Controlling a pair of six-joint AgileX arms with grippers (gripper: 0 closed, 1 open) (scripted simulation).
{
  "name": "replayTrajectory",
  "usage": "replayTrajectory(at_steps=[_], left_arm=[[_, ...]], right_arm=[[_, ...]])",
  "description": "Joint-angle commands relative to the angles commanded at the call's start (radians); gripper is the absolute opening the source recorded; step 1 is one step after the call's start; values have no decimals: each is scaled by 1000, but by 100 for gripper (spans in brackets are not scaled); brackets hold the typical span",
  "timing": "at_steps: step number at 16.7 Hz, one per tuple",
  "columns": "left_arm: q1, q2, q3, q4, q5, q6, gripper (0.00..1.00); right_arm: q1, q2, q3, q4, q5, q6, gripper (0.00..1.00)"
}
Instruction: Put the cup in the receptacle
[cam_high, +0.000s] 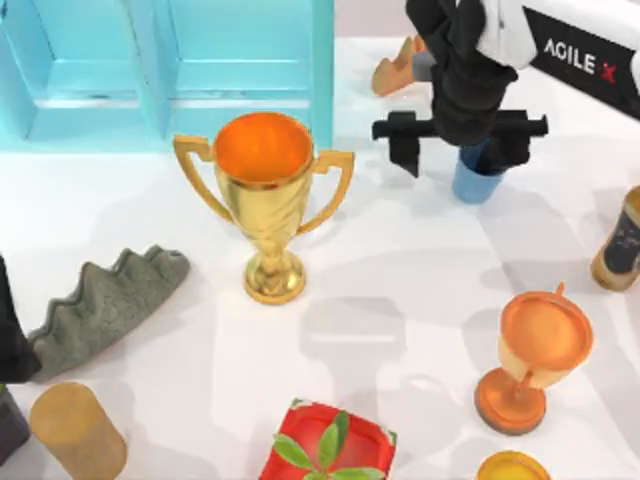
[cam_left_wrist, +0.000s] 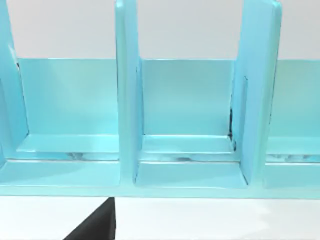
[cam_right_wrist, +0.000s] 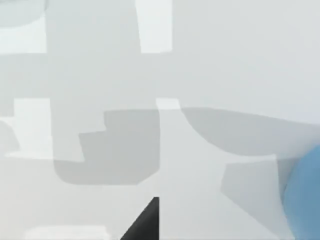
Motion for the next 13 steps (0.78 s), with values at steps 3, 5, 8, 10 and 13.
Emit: replayTrajectory(at_steps=[3, 5, 8, 10, 13], left_arm=[[0, 0, 0, 0, 0, 0, 100], [0, 0, 0, 0, 0, 0, 100], [0, 0, 0, 0, 0, 0, 100], [0, 0, 0, 0, 0, 0, 100], [0, 0, 0, 0, 0, 0, 100]], right_arm=[[0, 0, 0, 0, 0, 0, 32], [0, 0, 0, 0, 0, 0, 17], [0, 0, 0, 0, 0, 0, 0], [0, 0, 0, 0, 0, 0, 0], [0, 0, 0, 0, 0, 0, 0]])
